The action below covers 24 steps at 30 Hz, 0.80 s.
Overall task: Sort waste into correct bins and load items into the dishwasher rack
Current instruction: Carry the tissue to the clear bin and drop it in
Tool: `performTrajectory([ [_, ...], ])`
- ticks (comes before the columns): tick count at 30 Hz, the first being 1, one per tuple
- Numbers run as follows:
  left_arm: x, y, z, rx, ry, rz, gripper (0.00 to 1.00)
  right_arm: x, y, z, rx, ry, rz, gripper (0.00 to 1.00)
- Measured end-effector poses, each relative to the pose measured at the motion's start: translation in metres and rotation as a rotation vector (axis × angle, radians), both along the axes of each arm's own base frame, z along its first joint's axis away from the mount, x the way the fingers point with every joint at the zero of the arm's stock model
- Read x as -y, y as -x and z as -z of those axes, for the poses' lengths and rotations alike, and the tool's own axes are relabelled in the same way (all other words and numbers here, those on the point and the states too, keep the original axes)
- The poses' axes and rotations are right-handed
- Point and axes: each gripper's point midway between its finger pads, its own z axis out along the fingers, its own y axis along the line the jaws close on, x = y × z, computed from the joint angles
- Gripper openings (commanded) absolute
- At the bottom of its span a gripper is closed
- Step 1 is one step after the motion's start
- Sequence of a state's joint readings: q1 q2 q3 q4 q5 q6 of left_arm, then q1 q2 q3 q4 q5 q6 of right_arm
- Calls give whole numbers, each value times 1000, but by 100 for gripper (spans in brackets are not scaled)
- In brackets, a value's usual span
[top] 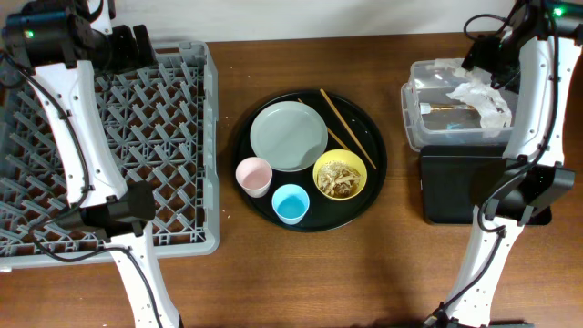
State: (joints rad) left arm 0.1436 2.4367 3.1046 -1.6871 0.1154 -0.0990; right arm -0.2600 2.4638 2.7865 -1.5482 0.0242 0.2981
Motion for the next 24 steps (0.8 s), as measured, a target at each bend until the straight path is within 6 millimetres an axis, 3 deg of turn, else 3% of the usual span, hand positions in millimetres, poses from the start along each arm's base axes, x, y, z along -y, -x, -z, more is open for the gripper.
performTrajectory([
  [10,0,0,0,0,0,0,99,-11,14,2,-52,-49,-22,80],
  [15,0,0,0,0,0,0,99,-42,11,0,-27,-187,-129,80],
  [18,0,0,0,0,0,0,99,-77,19,-15,-29,-248,-208,76],
  [22,0,0,0,0,0,0,99,-151,26,-61,56,-261,-387,77],
  [24,0,0,0,0,0,0,99,-192,40,-93,117,-259,-490,84],
])
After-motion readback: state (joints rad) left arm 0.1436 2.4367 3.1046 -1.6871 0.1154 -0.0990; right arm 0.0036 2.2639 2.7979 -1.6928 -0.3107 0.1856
